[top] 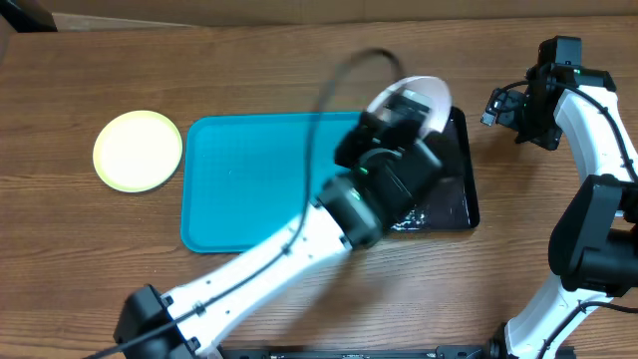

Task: Clean dirty plates on tray and stack at the side
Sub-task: 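Carry the white plate left and lower it onto the yellow plate stack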

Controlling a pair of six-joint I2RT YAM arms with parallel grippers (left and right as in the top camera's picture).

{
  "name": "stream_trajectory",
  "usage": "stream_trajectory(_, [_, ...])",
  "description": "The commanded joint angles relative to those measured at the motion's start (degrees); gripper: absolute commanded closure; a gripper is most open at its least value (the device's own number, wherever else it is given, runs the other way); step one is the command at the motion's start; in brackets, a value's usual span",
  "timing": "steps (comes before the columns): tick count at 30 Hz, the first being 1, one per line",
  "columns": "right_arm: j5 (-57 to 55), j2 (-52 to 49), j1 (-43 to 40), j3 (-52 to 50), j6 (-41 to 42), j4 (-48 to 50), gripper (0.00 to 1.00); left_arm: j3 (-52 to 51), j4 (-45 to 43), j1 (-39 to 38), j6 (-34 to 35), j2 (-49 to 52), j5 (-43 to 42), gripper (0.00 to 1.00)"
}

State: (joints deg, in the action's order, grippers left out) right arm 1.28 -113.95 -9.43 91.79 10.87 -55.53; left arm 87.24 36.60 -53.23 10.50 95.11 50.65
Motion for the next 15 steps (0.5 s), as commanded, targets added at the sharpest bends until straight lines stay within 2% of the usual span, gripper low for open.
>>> stream_trajectory(1, [0.3,1.7,-0.2,0.9,0.2,0.1,0.0,1.0,2.8,9.5,15.9,0.2,-21.9,0.96])
stream_trajectory(5, [0.3,1.7,-0.2,0.9,0.2,0.1,0.0,1.0,5.8,25.1,20.6,0.2,-45.7,0.96])
stream_trajectory(9, [0.3,1.7,-0.2,0.9,0.2,0.1,0.0,1.0,9.3,42.2,24.5,0.2,-62.4,0.96])
stream_trajectory(12, [0.3,1.7,-0.2,0.9,0.2,0.1,0.0,1.0,12.7,55.5,24.4,0.2,-68.3,0.96])
stream_trajectory(15, [0.3,1.7,-0.2,0.9,0.2,0.1,0.0,1.0,16.1,64.9,23.7,0.2,-67.4,0.96])
